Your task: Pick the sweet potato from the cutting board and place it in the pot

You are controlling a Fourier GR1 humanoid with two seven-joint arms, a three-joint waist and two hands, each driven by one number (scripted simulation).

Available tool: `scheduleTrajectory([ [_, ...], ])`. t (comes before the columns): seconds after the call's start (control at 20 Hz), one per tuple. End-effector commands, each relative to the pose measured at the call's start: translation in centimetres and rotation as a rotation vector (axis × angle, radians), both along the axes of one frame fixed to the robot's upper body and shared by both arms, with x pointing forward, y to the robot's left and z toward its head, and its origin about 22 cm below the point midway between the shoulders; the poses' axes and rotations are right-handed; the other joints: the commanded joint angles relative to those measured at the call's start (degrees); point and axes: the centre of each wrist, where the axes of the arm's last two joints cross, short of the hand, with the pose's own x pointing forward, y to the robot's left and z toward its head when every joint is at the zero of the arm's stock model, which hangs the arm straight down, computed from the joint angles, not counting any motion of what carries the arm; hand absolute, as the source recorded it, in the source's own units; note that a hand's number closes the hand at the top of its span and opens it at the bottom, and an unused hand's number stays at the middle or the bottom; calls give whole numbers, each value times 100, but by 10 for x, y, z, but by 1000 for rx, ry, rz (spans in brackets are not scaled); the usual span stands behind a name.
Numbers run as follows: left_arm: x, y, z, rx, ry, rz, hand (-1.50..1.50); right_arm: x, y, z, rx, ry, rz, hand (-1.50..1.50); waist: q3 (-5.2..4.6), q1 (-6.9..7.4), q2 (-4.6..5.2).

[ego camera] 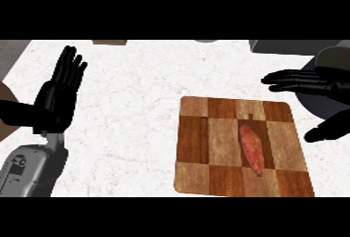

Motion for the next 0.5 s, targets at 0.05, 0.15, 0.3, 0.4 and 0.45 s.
scheduleTrajectory([
  [0.05,-7,17,-12,9,24,16,0,5,0,-17,-110,59,216,-150,-18,-105,-41],
  [0.15,-4,5,-3,11,5,32,0,13,6,-27,-147,56,208,-150,-17,-111,-50],
  [0.3,-3,12,-7,9,-3,44,0,11,23,-38,-205,64,222,-150,-25,-235,-81],
  [0.4,3,4,-4,13,28,36,0,17,22,-43,-220,74,216,-150,-23,-258,-77],
  [0.45,1,6,-17,16,-3,44,0,26,15,-45,-238,83,200,-150,-23,-190,-45],
])
